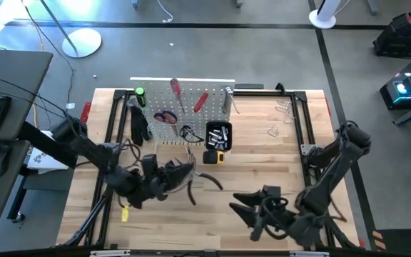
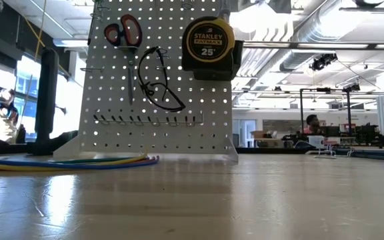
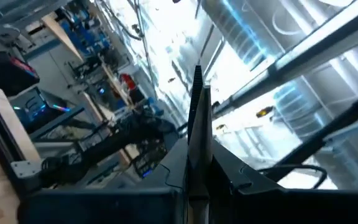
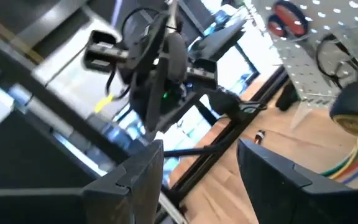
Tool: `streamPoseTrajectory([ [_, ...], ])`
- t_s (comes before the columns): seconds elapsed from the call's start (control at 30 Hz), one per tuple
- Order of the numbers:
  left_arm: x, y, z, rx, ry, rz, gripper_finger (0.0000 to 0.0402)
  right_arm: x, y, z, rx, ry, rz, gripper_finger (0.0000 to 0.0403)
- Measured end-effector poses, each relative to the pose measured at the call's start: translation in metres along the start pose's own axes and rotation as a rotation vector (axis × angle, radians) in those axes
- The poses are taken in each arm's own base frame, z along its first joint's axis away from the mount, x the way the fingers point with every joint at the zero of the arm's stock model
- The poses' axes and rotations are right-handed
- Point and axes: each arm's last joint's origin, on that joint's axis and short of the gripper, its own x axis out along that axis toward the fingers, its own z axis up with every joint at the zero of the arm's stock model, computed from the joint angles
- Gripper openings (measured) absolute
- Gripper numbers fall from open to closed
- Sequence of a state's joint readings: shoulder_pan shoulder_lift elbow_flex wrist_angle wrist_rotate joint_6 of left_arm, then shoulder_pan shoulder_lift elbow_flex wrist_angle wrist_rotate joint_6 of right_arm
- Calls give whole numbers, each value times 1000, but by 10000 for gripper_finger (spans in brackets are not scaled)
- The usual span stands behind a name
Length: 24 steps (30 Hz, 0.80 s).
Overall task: Hang tools onto peg board
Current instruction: Hang the plier on the peg board
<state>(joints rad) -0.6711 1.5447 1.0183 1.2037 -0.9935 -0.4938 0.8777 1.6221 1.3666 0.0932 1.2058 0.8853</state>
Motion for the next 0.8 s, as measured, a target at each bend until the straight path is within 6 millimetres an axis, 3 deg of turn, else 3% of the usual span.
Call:
streamPoseTrajectory([
  [0.17,18,5,-19,-19,-41,-13,23,21,-3,-24,93,-53,-28,197],
  [0.3,33,0,-19,-49,-44,-96,23,37,0,-24,122,-109,-10,197],
  [0.5,46,-6,-17,-40,-35,-135,23,59,3,0,71,-199,40,197],
  [0.8,49,-6,-16,-43,-37,-132,23,89,-3,31,60,-282,185,197],
])
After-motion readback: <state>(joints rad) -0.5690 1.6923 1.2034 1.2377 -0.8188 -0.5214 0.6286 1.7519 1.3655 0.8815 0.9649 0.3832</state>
